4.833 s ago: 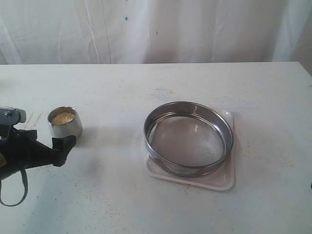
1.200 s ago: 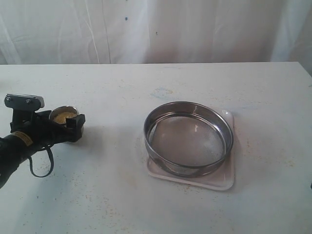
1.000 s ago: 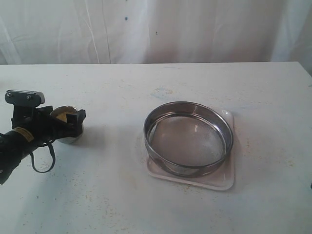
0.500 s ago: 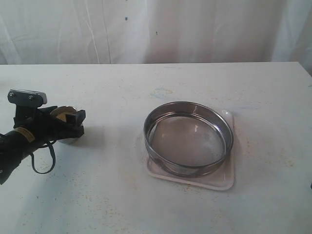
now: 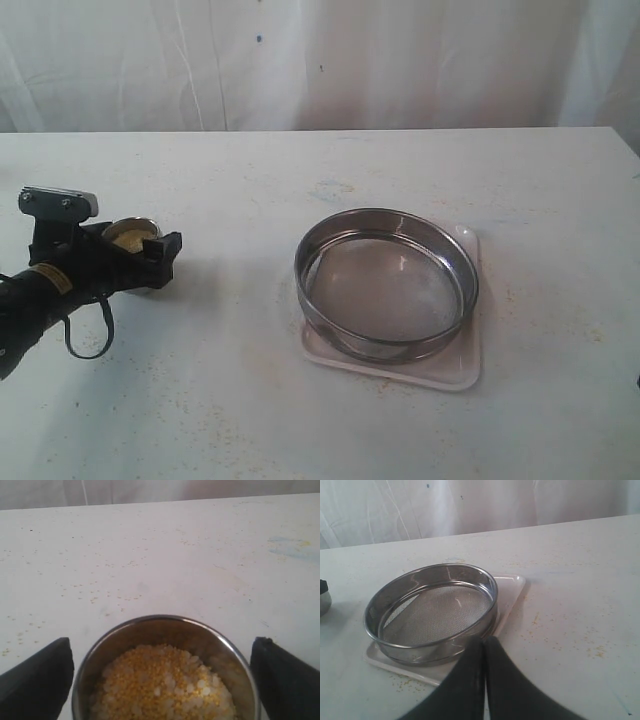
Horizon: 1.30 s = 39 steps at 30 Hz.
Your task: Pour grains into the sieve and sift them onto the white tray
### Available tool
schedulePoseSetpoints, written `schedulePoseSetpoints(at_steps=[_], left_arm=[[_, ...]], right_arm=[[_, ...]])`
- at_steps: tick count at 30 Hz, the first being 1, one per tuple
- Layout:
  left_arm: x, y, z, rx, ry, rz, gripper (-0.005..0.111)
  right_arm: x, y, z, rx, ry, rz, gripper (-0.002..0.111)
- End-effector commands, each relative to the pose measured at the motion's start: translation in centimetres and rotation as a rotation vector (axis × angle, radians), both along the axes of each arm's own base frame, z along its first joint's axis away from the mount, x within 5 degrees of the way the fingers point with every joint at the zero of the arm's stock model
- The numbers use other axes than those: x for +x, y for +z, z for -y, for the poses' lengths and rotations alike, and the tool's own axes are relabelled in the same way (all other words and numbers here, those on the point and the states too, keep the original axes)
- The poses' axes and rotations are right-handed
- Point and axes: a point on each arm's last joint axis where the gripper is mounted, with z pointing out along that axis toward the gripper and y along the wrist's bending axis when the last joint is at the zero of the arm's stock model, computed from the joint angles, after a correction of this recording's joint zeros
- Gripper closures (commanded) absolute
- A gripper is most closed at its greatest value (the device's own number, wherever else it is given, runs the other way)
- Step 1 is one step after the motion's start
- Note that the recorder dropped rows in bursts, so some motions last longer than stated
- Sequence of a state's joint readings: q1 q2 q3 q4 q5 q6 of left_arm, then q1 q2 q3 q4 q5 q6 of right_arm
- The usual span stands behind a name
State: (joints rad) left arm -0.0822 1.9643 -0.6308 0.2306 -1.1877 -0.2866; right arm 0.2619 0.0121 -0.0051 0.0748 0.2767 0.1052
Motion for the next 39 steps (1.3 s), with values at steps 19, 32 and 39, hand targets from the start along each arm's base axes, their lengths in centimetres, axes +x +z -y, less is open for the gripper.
schedulePoseSetpoints(at_steps=[19, 32, 39], left_arm=[[-0.8, -0.8, -0.1, 0.008, 0.007, -0.064, 0.012], [-0.8, -1.1, -0.4, 0.011, 0.034, -0.087, 0.013], [-0.8, -1.5, -0.4, 0.005, 0.041, -0.088, 0.013]], right_arm=[[0.0, -0.1, 0.0, 0.005, 0.004, 0.005, 0.108], [0.0, -0.1, 0.0, 0.005, 0.004, 0.005, 0.108], [0.0, -0.1, 0.0, 0.005, 0.004, 0.005, 0.108]])
